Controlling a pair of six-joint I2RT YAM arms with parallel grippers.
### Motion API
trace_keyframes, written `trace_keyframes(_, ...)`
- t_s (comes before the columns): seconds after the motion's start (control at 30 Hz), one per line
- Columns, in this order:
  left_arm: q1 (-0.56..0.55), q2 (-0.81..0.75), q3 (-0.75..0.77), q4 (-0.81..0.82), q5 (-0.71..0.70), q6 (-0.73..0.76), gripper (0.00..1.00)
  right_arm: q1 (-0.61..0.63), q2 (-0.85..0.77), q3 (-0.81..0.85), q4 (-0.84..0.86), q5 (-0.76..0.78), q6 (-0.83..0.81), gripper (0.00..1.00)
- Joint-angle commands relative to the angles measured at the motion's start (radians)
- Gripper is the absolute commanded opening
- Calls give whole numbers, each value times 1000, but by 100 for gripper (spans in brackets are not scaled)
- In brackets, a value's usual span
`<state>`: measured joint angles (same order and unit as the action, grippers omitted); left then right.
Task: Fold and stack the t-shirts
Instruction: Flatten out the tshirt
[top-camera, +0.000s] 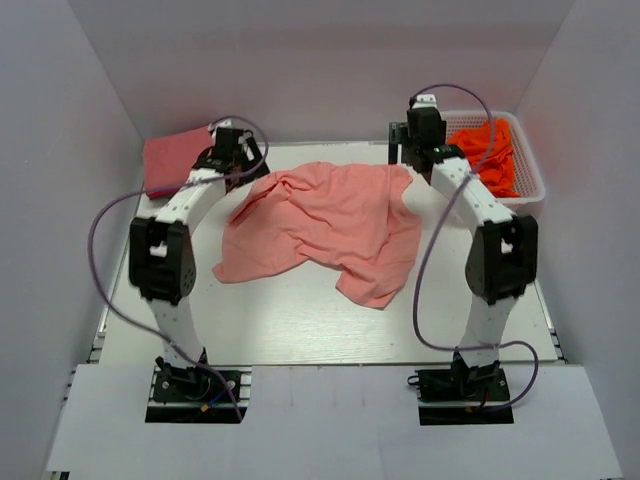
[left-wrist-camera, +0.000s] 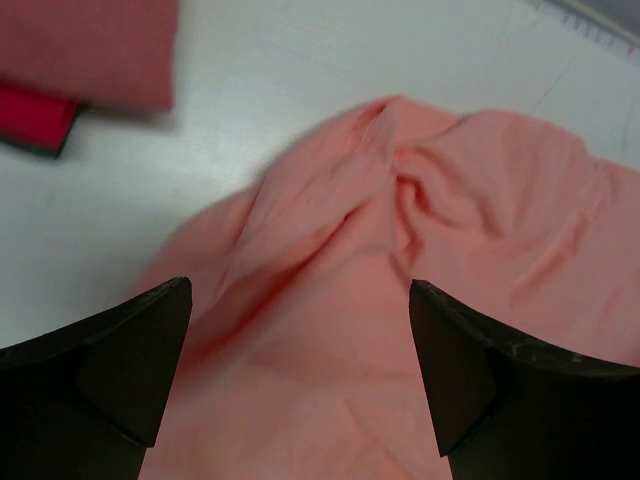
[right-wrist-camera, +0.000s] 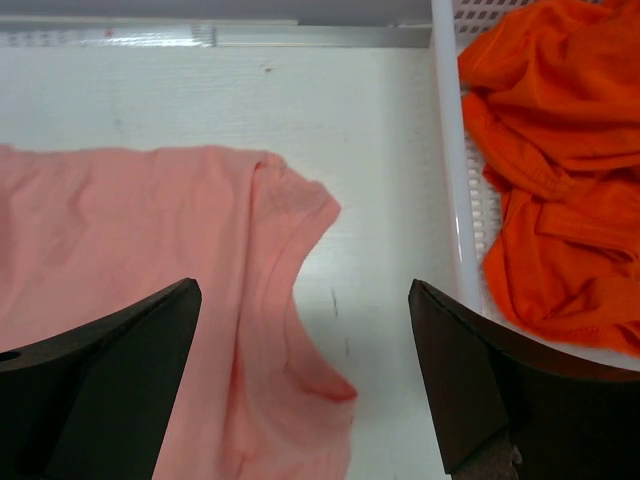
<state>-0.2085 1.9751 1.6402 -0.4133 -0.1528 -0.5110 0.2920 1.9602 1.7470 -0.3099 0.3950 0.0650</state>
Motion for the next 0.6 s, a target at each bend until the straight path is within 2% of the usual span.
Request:
trace_keyframes(0.0,6,-283,-159,-53,-73,-89,100,7,-207,-148,-20,-161,91,90)
trace_keyframes(0.03,6,-335,-280,-62,-83,-109,100,6,-260,-191,-21,-177,151,90)
trace_keyframes(0.07,15,-387,-342,-71,-96,-153,100,7,-286,-305,-17,-205,168,90)
trace_keyframes(0.13,15,-532,-507,-125,-128,-219,100,9,-391,-381,-14,-255,231,90)
trace_keyframes(0.27,35,-738,-744,-229,-162,-361,100,10,-543,-625,11,-326,317,90)
trace_keyframes(0.33,44,-807,-865,-239,-185,-373,100,12,-628,-725,6,-344,337,90)
trace_keyframes(0.43,66,-892,-970,-217,-169,-429,100,16,-736,-834,-1,-366,367,90)
trace_keyframes(0.57,99,-878,-1034,-144,-137,-468,100,19,-830,-897,-35,-371,378,90)
